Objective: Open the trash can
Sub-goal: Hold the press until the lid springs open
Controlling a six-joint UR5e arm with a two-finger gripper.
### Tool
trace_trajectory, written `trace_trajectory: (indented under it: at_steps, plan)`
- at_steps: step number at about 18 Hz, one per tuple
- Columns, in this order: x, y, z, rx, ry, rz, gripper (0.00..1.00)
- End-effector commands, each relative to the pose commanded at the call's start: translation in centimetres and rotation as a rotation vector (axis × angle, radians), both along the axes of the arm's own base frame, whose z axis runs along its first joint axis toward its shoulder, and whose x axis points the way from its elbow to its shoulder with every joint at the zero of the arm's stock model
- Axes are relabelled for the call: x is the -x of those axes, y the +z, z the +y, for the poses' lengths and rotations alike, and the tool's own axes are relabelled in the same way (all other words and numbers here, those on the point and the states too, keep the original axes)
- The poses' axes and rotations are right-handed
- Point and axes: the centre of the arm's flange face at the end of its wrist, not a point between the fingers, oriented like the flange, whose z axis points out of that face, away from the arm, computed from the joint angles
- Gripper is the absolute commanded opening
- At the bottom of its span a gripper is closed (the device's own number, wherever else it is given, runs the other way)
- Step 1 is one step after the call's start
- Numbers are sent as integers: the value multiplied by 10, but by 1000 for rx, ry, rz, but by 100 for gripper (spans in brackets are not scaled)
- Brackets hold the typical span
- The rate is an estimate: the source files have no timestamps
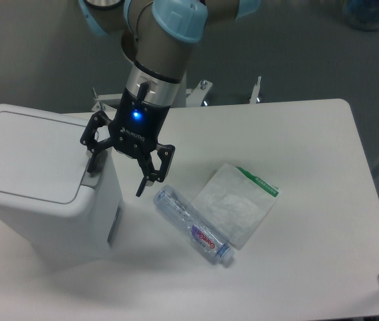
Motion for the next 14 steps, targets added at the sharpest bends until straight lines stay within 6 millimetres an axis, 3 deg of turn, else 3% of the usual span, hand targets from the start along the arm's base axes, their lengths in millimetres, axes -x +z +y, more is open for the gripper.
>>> trace_trajectory:
  at_steps: [14]
  plan:
    - [9, -2, -2, -5, 16, -6, 100]
